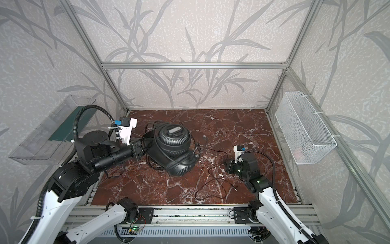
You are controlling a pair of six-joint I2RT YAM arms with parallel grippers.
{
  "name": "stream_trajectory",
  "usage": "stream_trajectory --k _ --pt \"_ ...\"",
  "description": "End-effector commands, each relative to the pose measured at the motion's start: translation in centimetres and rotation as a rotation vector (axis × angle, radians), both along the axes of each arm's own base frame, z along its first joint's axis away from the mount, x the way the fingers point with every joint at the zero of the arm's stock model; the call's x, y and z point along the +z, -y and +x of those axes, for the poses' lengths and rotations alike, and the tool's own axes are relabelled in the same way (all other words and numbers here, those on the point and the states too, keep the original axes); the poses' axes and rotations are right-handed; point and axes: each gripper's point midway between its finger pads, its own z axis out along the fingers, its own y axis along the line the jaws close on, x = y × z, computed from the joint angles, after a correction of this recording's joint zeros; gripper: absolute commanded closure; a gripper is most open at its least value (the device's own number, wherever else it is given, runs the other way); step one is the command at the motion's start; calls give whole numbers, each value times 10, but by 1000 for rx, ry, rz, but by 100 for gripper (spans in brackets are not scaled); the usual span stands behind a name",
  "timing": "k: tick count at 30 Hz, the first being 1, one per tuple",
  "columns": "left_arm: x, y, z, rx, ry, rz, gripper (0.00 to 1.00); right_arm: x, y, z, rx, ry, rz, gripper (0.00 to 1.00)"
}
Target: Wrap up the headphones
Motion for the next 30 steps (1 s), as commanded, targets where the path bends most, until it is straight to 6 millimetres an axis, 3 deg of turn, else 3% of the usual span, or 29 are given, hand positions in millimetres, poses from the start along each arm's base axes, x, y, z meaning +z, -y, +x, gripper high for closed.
stream_trajectory --k 1,5,9,18,26,30 --pt "26 -29 31 252 31 -77 100 -6 -8 -20 49 -6 -57 100" --pt "13 -50 49 392 -36 -41 100 -9 -20 -44 130 9 -177 100" --pt "-1 -87 67 584 -89 29 100 -4 -22 -67 174 37 -240 100" --pt "-42 -152 115 834 -190 -20 100 -4 -7 -97 227 15 -291 100" --pt "-51 -159 143 820 -257 -175 100 -13 -11 -104 262 -27 -314 100" --pt "-55 -181 147 899 -258 -112 100 -14 -8 -114 259 -49 -321 100"
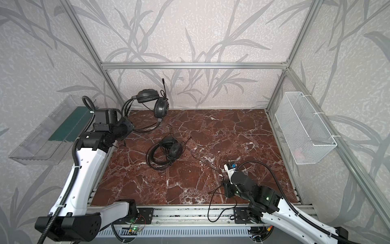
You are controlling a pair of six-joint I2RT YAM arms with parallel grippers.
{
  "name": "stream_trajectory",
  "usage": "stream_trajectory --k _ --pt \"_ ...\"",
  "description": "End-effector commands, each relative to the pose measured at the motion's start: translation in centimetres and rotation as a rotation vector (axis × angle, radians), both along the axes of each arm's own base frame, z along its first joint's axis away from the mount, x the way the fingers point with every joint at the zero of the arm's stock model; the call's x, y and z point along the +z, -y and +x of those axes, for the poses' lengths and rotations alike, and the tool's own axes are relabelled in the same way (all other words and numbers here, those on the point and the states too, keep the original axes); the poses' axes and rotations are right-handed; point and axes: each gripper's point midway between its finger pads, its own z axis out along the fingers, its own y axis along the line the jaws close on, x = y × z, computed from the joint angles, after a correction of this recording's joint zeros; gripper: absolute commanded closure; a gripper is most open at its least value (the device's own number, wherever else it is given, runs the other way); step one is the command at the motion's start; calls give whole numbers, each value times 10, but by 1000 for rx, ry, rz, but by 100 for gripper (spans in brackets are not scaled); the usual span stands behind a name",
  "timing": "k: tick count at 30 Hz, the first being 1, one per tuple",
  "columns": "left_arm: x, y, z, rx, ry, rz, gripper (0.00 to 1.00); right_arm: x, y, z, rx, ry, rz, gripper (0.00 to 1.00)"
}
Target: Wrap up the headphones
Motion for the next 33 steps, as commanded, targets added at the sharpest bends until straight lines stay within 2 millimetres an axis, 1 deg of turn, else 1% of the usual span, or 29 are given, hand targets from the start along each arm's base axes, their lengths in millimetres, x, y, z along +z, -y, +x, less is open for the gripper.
stream_trajectory --k 1,4,5,7,9,12,14,16,18,19,22,26,28,30,33 --pt "35 -17 12 70 119 6 100 8 7 -10 -11 -4 1 100" --pt "26 -25 21 86 88 26 100 29 13 -13 -22 40 87 100" --pt "23 -27 24 88 83 22 100 33 15 -14 -29 47 115 100" --pt "17 -36 29 117 60 22 100 39 20 -16 -54 52 166 100" --pt "15 -45 33 137 55 18 100 43 21 -19 -49 47 192 100" --pt "13 -50 38 145 45 25 100 47 21 -21 -38 50 198 100" --pt "14 -54 39 155 35 39 100 56 20 -26 -15 46 218 100" --pt "15 -60 41 168 28 52 100 73 22 -30 7 64 266 100" --pt "15 -62 46 163 19 64 100 91 25 -34 33 98 299 100" --pt "13 -60 49 152 13 62 100 99 24 -36 55 115 305 100" --pt "3 -55 59 114 -9 46 100 116 16 -45 167 137 279 100" --pt "-9 -57 64 109 -43 64 100 123 -3 -58 323 91 183 100" --pt "-12 -53 65 87 -63 101 100 130 -13 -64 410 75 136 100" --pt "-11 -45 64 55 -79 172 100 145 -10 -59 428 119 76 100" --pt "-14 -24 63 -16 -95 258 100 176 -5 -44 425 263 26 100"
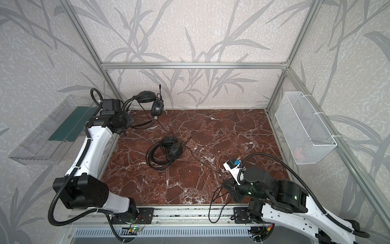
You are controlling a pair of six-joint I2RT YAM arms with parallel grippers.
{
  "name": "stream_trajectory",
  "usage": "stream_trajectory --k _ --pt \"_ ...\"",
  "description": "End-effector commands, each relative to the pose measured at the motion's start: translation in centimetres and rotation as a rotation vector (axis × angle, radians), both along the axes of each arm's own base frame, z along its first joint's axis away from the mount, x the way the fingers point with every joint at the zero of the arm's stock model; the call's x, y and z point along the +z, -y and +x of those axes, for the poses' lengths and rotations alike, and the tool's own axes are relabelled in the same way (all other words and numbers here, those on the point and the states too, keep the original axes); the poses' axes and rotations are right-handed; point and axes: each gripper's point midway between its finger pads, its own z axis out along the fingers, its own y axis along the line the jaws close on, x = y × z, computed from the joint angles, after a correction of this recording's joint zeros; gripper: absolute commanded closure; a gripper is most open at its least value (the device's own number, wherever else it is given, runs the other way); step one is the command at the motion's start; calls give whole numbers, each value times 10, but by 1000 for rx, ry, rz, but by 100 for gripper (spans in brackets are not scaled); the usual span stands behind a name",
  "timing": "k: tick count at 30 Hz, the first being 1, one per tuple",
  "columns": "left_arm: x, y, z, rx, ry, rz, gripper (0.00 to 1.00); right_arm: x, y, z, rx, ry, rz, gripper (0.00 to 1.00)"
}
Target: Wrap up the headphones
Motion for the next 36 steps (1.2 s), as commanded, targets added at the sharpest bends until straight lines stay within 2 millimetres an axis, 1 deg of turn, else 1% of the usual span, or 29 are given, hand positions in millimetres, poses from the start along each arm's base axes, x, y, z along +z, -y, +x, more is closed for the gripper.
stream_trajectory --k 1,5,9,11,12,14,16,18,19,20,22,24,26,27,30,32,34,36 --pt "30 20 7 -81 82 106 100 33 11 5 64 192 -36 100" --pt "11 50 3 -196 25 185 100 63 3 15 105 305 -81 100" --pt "5 83 -4 -321 -28 382 100 98 -7 23 151 421 -96 100" --pt "6 88 -7 -324 -47 454 100 112 -9 24 175 462 -103 100" --pt "4 88 -8 -316 -48 447 100 116 -11 23 197 467 -110 100" --pt "6 81 -7 -278 -37 425 100 113 -18 12 280 432 -119 100" --pt "10 76 -3 -251 -39 411 100 99 -30 -6 403 353 -121 100" --pt "12 80 4 -266 -44 393 100 90 -38 -15 472 304 -130 100" --pt "8 88 7 -307 -52 381 100 87 -40 -17 492 303 -143 100" --pt "6 98 10 -349 -57 376 100 88 -41 -17 508 313 -158 100" --pt "-4 115 11 -413 -81 411 100 96 -43 -15 522 356 -174 100" --pt "-12 121 10 -420 -92 431 100 106 -48 -16 551 372 -164 100" --pt "-16 120 11 -398 -100 417 100 109 -56 -22 601 353 -160 100" --pt "-16 120 13 -390 -101 412 100 107 -61 -26 634 340 -167 100" --pt "-9 113 20 -333 -95 382 100 88 -77 -33 713 338 -259 100" --pt "-4 110 25 -301 -64 304 100 83 -84 -37 742 365 -294 100" --pt "-6 112 33 -300 -50 180 100 89 -88 -39 751 379 -277 100" --pt "-5 110 41 -292 -52 188 100 100 -88 -41 752 397 -242 100"
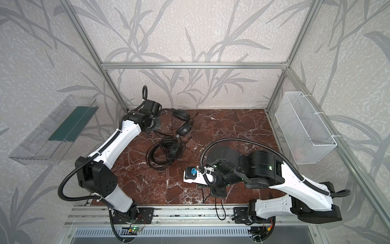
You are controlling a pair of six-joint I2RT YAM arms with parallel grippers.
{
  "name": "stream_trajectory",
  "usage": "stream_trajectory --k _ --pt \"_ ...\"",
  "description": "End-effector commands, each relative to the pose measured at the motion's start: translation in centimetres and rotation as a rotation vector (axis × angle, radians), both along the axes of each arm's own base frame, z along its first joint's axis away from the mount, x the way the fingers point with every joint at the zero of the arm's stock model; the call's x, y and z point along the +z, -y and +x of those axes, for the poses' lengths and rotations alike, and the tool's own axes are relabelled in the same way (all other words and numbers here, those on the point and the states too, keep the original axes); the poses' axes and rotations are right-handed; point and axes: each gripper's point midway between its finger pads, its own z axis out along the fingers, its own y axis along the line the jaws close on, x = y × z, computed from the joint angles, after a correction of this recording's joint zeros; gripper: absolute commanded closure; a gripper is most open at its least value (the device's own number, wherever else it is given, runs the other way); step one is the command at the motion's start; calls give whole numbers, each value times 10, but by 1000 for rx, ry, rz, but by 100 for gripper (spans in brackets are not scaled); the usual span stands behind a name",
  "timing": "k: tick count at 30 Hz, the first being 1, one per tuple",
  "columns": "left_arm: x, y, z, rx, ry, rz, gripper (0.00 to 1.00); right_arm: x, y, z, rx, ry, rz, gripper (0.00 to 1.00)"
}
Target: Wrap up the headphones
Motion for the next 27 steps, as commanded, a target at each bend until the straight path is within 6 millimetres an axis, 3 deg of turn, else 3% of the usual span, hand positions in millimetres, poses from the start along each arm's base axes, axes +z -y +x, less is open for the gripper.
stream_trajectory --k 1,7,11,15,20,23,27 --pt "27 5 21 48 96 -117 100 27 6 -6 38 41 68 100" --pt "7 14 43 10 41 -16 100 41 -9 -17 113 121 24 100" --pt "-8 16 56 -3 -18 32 100 62 -18 -29 180 178 40 100" --pt "-17 34 54 -71 -80 46 100 84 -19 -24 169 241 105 100" --pt "-19 84 26 -252 -97 86 100 99 -17 -14 143 312 145 100" --pt "-19 113 -4 -397 -87 91 100 97 -9 -1 96 377 143 100" --pt "-9 132 -49 -540 -25 157 100 92 9 14 41 425 134 100"
